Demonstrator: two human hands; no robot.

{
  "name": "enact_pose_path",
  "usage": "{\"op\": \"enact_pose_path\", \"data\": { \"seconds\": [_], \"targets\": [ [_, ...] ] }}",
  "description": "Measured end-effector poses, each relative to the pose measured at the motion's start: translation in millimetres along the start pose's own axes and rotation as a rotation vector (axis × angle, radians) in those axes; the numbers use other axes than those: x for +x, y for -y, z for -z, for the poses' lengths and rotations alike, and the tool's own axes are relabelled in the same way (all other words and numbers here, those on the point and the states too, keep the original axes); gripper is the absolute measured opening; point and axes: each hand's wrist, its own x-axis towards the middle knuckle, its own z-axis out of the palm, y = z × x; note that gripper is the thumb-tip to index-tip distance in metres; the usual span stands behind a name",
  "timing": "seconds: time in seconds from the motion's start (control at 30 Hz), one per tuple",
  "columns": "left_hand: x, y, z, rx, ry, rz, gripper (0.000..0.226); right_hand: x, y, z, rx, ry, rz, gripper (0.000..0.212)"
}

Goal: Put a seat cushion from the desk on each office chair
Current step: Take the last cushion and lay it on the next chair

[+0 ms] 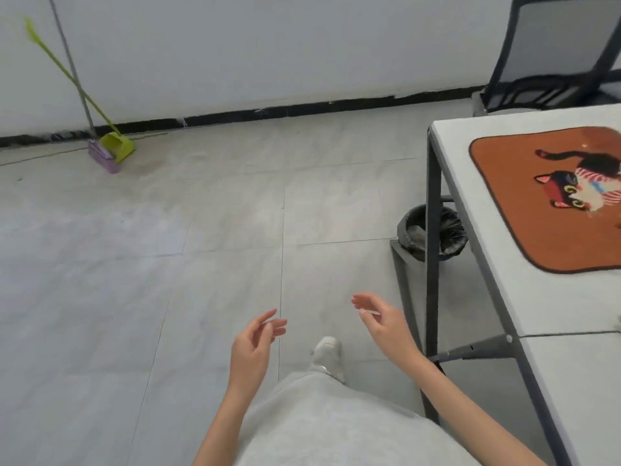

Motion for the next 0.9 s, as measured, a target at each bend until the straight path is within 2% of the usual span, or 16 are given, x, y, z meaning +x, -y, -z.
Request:
{"op": "enact_pose_path", "data": {
  "seconds": [0.17,0.37,0.63,0.73,0.9],
  "targets": [
    [136,-89,-62,0.169,0.369,-0.156,0.029,41,-8,36,0.054,-0.228,-0.216,0.028],
    [238,-166,-167,0.303,0.707,-0.299,0.031,77,-20,78,0.186,-0.569,-0.401,0.029],
    [298,-192,-307,0.39,0.959,-0.302,0.032,174,-19,170,0.319,-0.816,-0.401,0.029],
    [316,-211,-352,0.443,1.053,-0.336,0.033,205,-6,219,0.297,-0.881,-0.332,0.029],
    [351,-253,-432,0.531,1.197,-0.431,0.026,234,-3,285,0.214,-1.031,-0.342,0.029]
  ]
}}
